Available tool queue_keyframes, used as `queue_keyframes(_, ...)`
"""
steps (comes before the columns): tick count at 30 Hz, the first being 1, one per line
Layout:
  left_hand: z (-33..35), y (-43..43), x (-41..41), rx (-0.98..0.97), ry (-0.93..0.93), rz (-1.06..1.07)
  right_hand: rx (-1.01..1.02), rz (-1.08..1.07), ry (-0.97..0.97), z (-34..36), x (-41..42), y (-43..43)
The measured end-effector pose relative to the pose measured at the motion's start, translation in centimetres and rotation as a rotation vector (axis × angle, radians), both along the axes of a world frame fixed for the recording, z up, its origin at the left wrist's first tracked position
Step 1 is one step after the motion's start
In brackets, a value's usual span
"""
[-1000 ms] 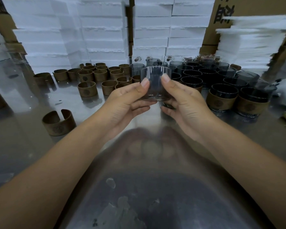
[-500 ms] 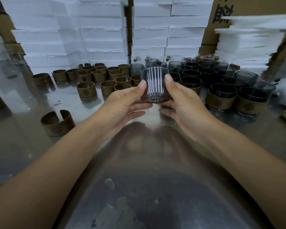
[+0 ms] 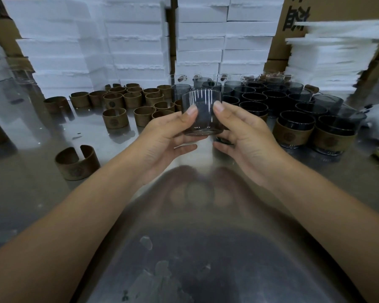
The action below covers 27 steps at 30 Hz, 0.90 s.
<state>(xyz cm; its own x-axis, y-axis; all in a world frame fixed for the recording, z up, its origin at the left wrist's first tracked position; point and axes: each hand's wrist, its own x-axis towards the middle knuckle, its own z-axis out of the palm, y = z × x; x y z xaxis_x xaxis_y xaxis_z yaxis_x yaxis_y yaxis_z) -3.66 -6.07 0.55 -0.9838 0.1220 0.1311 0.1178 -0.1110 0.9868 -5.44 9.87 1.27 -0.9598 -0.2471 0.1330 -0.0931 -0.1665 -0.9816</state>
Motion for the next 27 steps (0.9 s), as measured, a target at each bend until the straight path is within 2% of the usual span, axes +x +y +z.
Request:
queue_keyframes(5, 0.13, -0.06, -0.03, 0.071, -0.039, -0.015, -0.030, 0.043, -0.027, 0.03, -0.30, 0.17)
queue_keyframes(14, 0.02, 0.03, -0.24, -0.036, 0.005, -0.007, 0.054, 0.048, 0.018, -0.23, -0.09, -0.33)
queue_keyframes(21, -0.57, -0.08, -0.22, -0.136, -0.020, 0.012, -0.099, 0.074, -0.200, 0.00, -0.29, -0.05)
queue_keyframes(24, -0.50, -0.03, -0.20, -0.110, -0.043, 0.018, -0.034, 0.087, -0.183, -0.21, -0.37, -0.06)
queue_keyframes(27, -0.29, -0.08, -0.38, -0.075, -0.075, 0.056, 0.104, 0.067, -0.066, -0.38, -0.38, -0.28)
